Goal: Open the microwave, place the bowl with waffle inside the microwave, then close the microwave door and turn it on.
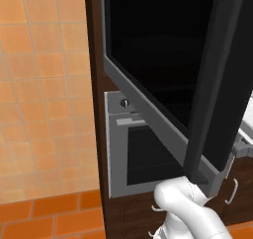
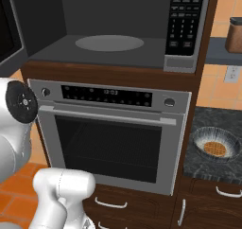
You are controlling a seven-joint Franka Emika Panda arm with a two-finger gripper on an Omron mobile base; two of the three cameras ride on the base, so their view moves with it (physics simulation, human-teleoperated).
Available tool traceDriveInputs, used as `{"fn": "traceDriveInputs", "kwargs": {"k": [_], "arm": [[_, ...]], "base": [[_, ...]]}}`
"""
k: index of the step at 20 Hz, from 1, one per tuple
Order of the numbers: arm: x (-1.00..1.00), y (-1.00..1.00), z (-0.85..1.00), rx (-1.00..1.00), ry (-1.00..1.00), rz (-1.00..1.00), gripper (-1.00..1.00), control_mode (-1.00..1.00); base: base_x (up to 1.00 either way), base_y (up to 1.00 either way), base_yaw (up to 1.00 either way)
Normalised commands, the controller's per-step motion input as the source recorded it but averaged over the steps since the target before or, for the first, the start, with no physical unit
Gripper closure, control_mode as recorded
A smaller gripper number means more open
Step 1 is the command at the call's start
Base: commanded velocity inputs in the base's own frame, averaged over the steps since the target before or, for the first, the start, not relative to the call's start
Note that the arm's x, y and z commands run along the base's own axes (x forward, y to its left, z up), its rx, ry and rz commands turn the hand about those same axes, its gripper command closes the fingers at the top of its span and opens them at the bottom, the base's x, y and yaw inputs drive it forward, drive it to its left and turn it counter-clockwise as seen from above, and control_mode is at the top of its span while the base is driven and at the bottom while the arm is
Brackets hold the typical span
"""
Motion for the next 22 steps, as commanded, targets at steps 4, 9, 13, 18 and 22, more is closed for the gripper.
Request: {"fn": "traceDriveInputs", "kwargs": {"k": [4, 9, 13, 18, 22], "arm": [[0.43, 0.63, 0.00, 0.00, 0.00, 0.00, -1.00, -1.00], [0.28, 0.51, 0.00, 0.00, 0.00, 0.00, -1.00, -1.00], [0.00, -0.40, 0.00, 0.00, -0.10, 0.00, -1.00, -1.00], [-0.10, -1.00, 0.18, 0.00, -0.09, 0.00, -1.00, -1.00], [0.00, -1.00, 0.14, 0.00, -0.02, 0.00, -1.00, -1.00]], "base": [[0.00, 0.00, 0.00], [0.00, 0.00, 0.00], [0.00, 0.00, 0.00], [0.00, 0.00, 0.00], [0.00, 0.00, 0.00]]}}
